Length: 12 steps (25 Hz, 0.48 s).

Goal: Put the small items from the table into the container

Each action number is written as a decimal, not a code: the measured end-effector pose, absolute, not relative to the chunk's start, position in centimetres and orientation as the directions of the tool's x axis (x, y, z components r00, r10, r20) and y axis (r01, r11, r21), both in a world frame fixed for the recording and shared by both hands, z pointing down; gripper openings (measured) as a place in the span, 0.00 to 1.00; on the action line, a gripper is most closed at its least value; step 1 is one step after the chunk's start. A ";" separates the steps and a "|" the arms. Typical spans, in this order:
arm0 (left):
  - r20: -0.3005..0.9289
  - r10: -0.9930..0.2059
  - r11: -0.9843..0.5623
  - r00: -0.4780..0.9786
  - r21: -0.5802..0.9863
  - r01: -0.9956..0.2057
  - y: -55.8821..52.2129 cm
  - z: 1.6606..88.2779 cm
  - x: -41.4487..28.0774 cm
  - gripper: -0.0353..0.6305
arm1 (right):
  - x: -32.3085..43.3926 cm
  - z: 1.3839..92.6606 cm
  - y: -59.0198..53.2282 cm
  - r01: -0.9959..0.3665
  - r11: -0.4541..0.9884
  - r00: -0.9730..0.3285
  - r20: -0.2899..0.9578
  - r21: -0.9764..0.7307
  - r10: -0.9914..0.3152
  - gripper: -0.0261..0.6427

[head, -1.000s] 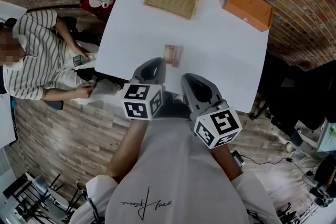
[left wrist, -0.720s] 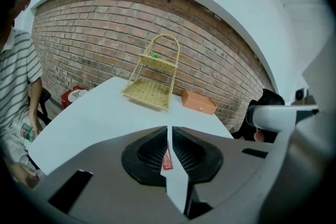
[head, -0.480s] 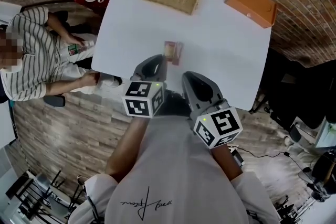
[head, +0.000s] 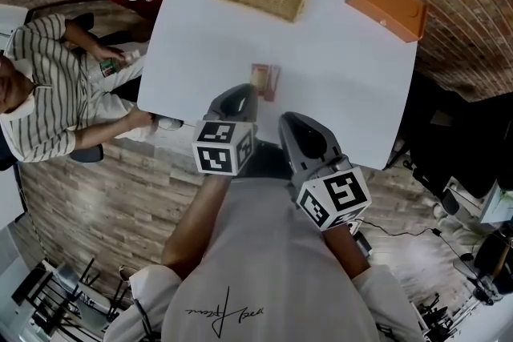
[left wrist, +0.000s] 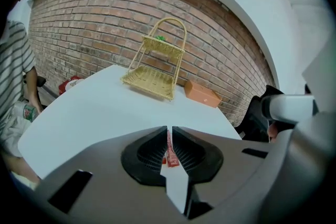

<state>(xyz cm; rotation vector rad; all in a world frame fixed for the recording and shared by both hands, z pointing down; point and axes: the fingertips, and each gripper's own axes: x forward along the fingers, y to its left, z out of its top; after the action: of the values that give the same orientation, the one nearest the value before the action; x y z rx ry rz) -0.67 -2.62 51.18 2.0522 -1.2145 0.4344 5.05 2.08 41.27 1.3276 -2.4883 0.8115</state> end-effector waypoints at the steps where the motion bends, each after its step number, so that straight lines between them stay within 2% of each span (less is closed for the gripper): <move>1: 0.599 -0.623 -0.310 0.503 0.401 -0.862 -2.7 51.5 -0.6 0.07 | 5.1 41.3 2.0 -0.817 0.442 -0.572 0.422 -0.370 -0.703 0.07; 8: 0.622 -0.595 -0.306 0.510 0.412 -0.859 -3.3 53.3 -0.3 0.08 | 5.4 41.8 1.7 -0.827 0.419 -0.557 0.441 -0.375 -0.704 0.07; 10: 0.632 -0.579 -0.307 0.515 0.416 -0.856 -3.5 53.9 -0.2 0.15 | 5.4 42.0 1.6 -0.828 0.415 -0.555 0.446 -0.376 -0.702 0.07; 12: 0.640 -0.568 -0.303 0.517 0.421 -0.855 -3.6 54.4 -0.1 0.17 | 5.4 42.1 1.4 -0.830 0.412 -0.553 0.451 -0.377 -0.701 0.07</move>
<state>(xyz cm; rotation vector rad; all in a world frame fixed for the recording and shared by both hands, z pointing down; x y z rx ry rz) -0.13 -3.64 54.41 2.0055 -1.1584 0.4850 5.42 1.44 42.15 1.3491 -2.4443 0.8453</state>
